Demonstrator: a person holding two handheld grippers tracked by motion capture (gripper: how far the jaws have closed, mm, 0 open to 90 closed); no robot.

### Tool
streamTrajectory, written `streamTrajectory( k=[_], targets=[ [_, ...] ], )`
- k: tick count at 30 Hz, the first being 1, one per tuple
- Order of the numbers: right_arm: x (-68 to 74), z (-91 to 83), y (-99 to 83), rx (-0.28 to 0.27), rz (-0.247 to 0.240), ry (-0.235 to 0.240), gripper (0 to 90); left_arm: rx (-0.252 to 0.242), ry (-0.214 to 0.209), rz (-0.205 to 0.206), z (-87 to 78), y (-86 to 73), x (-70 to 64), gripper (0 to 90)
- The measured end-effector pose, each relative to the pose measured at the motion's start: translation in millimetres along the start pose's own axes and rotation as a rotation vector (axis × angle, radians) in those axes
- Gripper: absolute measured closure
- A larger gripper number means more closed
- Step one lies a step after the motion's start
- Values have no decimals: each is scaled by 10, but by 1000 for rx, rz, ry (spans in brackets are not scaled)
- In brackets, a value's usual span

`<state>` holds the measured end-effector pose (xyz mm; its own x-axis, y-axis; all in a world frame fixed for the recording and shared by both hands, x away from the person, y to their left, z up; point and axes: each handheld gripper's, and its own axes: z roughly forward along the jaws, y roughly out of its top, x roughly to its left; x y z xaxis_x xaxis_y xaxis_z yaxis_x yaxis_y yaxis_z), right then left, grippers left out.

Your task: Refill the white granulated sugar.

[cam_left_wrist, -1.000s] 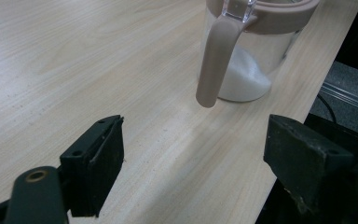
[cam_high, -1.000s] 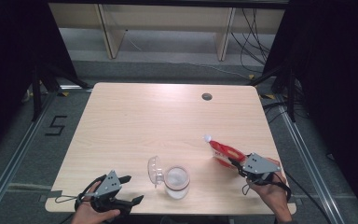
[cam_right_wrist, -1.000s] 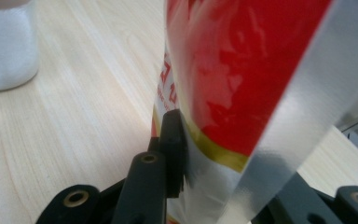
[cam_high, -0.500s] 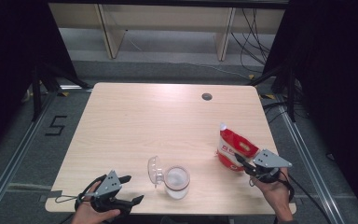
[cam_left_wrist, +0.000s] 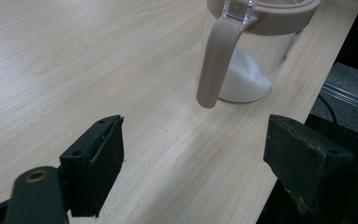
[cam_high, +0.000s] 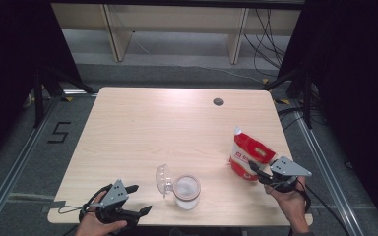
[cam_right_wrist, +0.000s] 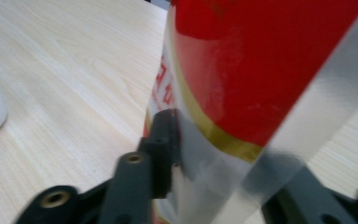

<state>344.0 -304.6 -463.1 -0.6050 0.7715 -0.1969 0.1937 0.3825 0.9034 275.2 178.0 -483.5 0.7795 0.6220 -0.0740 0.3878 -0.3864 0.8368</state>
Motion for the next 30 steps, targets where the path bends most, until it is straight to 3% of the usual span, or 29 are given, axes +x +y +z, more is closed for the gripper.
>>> streamTrajectory(
  k=[3, 5, 6, 8, 11, 12, 16, 18, 19, 20, 21, 23, 24, 25, 26, 30],
  targets=[
    [-1, -37, -5, 14, 50, 10, 543, 1, 4, 8, -11, 5, 9, 195],
    [-24, -44, -11, -8, 22, -5, 491, 7, 3, 13, -18, 7, 16, 195],
    [0, -72, -10, 10, 74, -13, 458, 7, -2, 0, -14, 4, 10, 195],
    [8, -103, -9, -23, 94, -41, 424, 3, -2, -4, -10, 4, 6, 195],
    [26, -189, 2, -20, 104, -57, 380, -2, 4, 8, -6, 6, 9, 195],
    [25, -215, 4, -23, 119, -78, 373, 0, 0, 15, -3, 7, 14, 195],
    [76, -302, -12, -23, 175, -87, 356, 6, -5, 20, -13, 10, 21, 195],
    [75, -324, -19, -25, 147, -91, 349, 6, -2, 27, -17, 11, 26, 195],
    [93, -338, -21, -19, 151, -90, 348, -3, 0, 27, -10, 12, 25, 195],
    [129, -356, -19, 2, 185, -96, 338, -1, -5, 33, -12, 13, 32, 195],
    [136, -355, -18, -5, 183, -101, 327, -3, -3, 6, -9, 9, 18, 195],
    [143, -363, -29, -2, 165, -89, 322, -5, -2, 12, -10, 11, 26, 195],
    [179, -366, -30, 5, 191, -92, 313, 3, 0, -5, -9, 8, 19, 195],
    [180, -374, -33, 10, 173, -99, 309, 3, -2, -1, -11, 10, 22, 195],
    [208, -378, -38, 12, 197, -98, 308, -2, -5, -7, -8, 10, 17, 195],
    [246, -421, -52, 31, 213, -109, 300, -1, -3, -5, -11, 8, 17, 195]
  ],
)
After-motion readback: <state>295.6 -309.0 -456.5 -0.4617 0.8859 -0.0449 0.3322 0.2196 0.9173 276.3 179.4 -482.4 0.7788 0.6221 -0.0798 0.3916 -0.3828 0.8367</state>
